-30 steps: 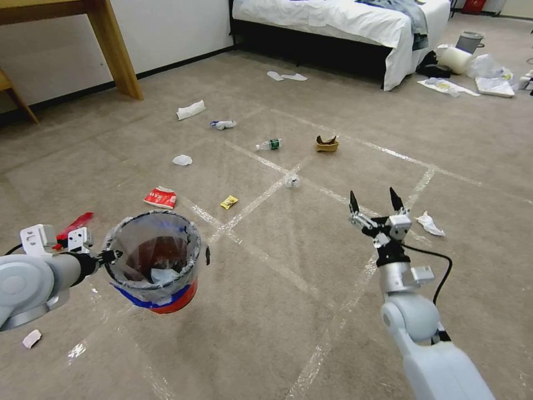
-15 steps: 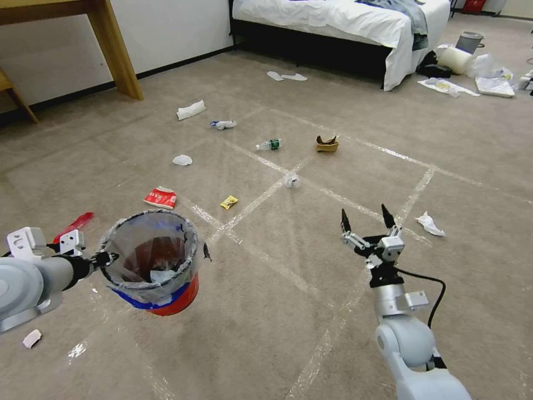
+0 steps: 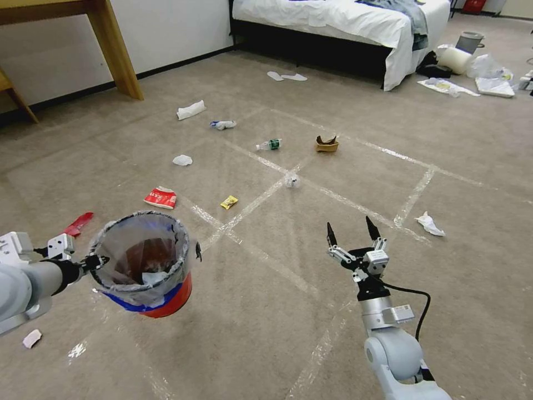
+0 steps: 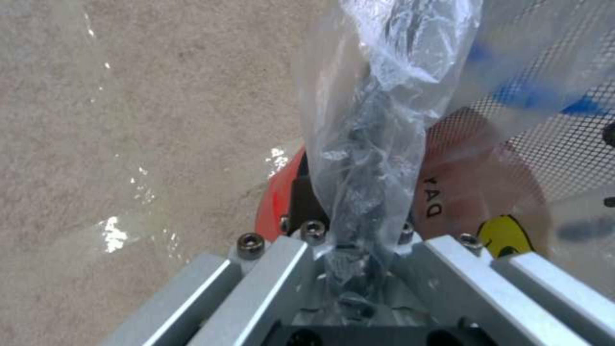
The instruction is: Pick up the trash bin and place the garbage on the floor into it.
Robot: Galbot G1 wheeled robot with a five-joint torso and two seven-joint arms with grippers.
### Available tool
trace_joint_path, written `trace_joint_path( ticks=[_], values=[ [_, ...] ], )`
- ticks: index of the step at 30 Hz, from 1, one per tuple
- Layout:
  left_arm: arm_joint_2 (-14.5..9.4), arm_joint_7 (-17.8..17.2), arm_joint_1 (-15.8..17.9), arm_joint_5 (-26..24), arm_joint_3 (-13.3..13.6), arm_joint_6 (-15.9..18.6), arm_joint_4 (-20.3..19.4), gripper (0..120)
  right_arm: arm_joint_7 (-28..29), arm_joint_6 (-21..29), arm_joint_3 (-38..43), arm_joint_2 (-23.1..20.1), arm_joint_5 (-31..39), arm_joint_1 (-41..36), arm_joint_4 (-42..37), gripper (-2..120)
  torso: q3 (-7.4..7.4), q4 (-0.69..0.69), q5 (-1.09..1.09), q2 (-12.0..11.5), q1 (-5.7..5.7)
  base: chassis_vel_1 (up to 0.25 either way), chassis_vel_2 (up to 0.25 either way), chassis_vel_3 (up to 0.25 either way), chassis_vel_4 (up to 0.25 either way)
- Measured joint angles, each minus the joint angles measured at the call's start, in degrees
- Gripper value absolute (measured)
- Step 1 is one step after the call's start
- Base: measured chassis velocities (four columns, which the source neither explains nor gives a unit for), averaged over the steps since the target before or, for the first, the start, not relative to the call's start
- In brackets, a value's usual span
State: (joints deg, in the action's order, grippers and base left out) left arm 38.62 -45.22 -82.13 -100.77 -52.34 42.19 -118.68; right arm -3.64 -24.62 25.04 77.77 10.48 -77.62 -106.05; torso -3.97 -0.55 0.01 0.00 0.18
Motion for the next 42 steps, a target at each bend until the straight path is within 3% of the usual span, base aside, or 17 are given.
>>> trace_joint_path(
  ticks=[25,42],
  values=[
    [1.3,1.1,-1.8,2.9,-1.0,-0.1,0.3,0,-1.4,-1.9,-3.4,0.3,-2.3,0.7,3.1,100,0.0,0.0,-0.01,0.0,0.0,0.0,0.0,0.0,0.0],
    [1.2,1.4,-0.4,3.9,0.8,-0.1,1.3,0,-2.4,-3.1,-3.0,0.5,-2.9,1.3,5.2,100,0.0,0.0,-0.01,0.0,0.0,0.0,0.0,0.0,0.0]
  ],
)
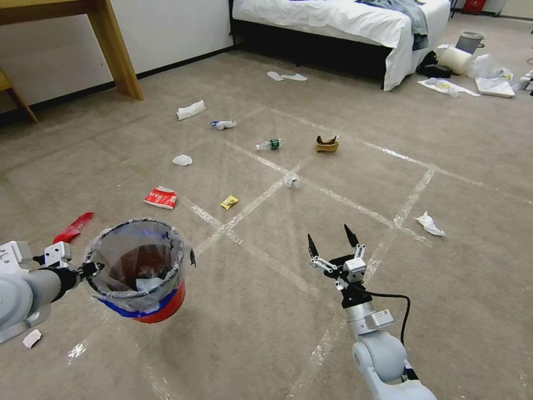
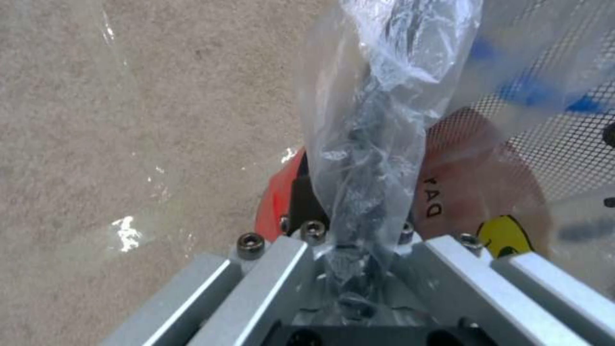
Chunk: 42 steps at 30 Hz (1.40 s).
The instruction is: Pick up the trash bin and place the garbage on the floor into it.
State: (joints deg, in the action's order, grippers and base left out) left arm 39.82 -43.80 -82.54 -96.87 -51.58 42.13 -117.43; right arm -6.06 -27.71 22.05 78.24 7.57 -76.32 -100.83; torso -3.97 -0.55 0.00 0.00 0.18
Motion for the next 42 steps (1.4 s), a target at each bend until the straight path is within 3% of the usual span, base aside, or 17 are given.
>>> trace_joint_path(
  ticks=[42],
  values=[
    [0.3,0.4,-0.7,0.7,-0.2,0.0,-0.3,0,-1.4,0.1,0.0,-0.7,1.3,1.7,0.7,100,0.0,0.0,0.0,0.0,0.0,-0.029,0.033,0.032,-0.034]
  ],
)
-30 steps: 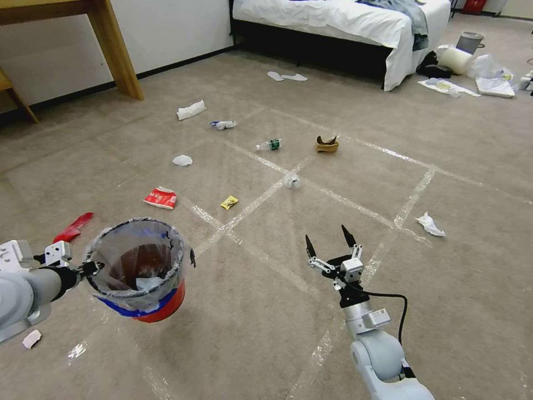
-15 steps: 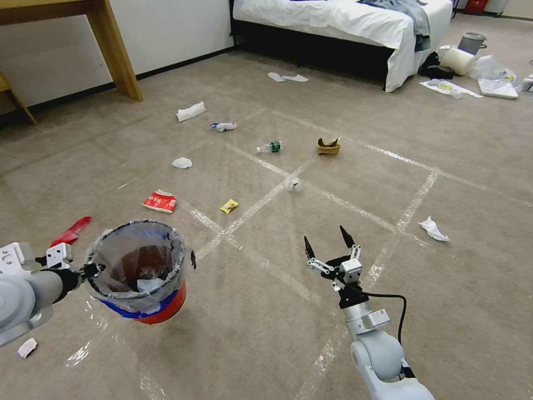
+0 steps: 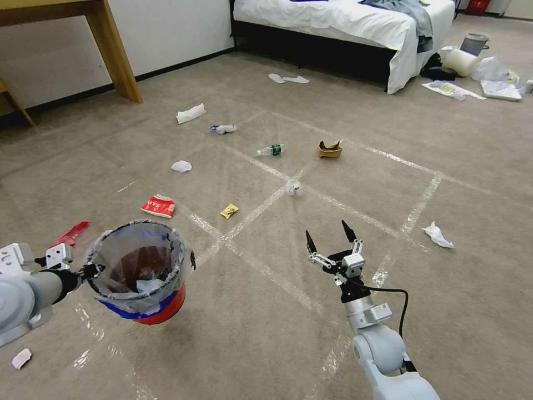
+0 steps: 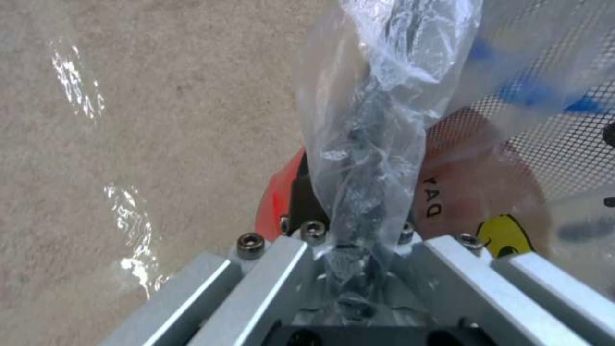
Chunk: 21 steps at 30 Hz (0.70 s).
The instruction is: Pick up the trash bin and place the garbage on the floor into it.
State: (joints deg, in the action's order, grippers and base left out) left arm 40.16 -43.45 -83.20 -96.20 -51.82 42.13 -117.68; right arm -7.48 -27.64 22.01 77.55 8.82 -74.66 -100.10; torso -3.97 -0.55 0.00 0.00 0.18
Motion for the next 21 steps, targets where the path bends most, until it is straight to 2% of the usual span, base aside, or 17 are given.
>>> trace_joint_path(
  ticks=[21],
  values=[
    [0.1,-0.1,0.0,0.1,0.0,0.0,-0.2,0,-1.0,-0.5,0.2,0.1,-0.3,-0.2,0.5,100,0.0,0.0,0.0,0.0,0.0,-0.055,0.056,0.061,-0.052]
  ],
)
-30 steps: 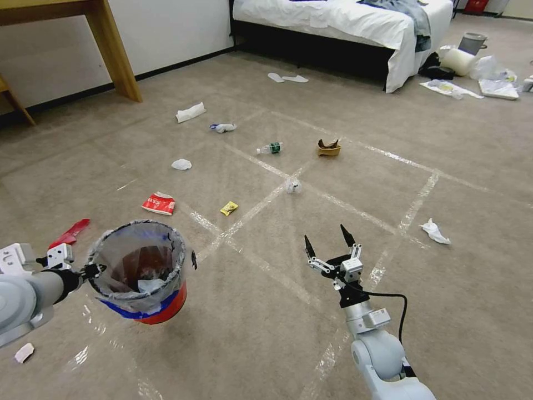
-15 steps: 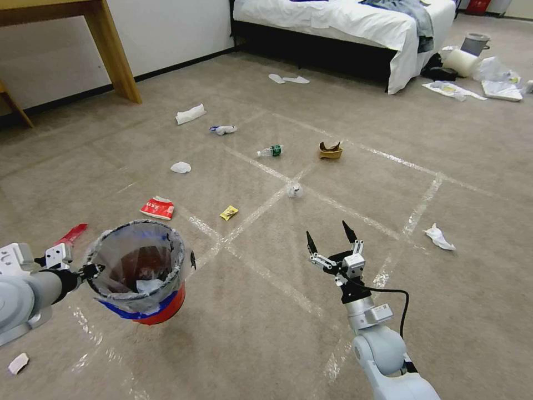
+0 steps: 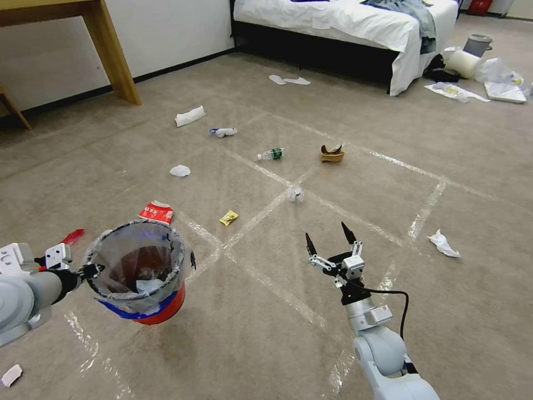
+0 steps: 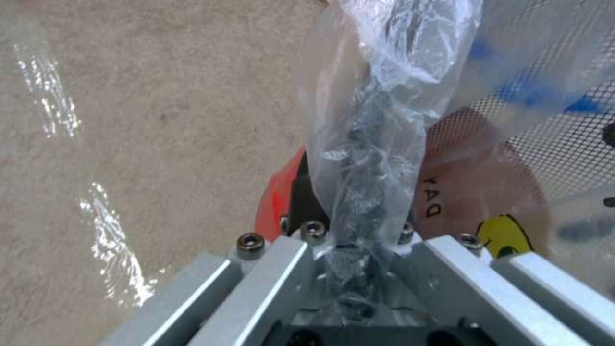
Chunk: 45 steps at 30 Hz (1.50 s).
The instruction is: Pick up the trash bin and place the garbage on the floor into it.
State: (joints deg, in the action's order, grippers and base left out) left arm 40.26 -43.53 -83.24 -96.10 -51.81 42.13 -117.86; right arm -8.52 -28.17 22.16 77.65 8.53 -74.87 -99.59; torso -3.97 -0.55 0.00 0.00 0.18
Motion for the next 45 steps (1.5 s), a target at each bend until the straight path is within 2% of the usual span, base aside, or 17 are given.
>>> trace_joint_path(
  ticks=[45],
  values=[
    [0.3,-0.1,-0.2,0.3,0.1,0.0,-0.4,0,-0.9,-0.1,-0.1,-0.4,-0.4,0.9,1.0,100,0.0,0.0,0.0,0.0,0.01,-0.075,0.075,0.072,-0.074]
  ],
)
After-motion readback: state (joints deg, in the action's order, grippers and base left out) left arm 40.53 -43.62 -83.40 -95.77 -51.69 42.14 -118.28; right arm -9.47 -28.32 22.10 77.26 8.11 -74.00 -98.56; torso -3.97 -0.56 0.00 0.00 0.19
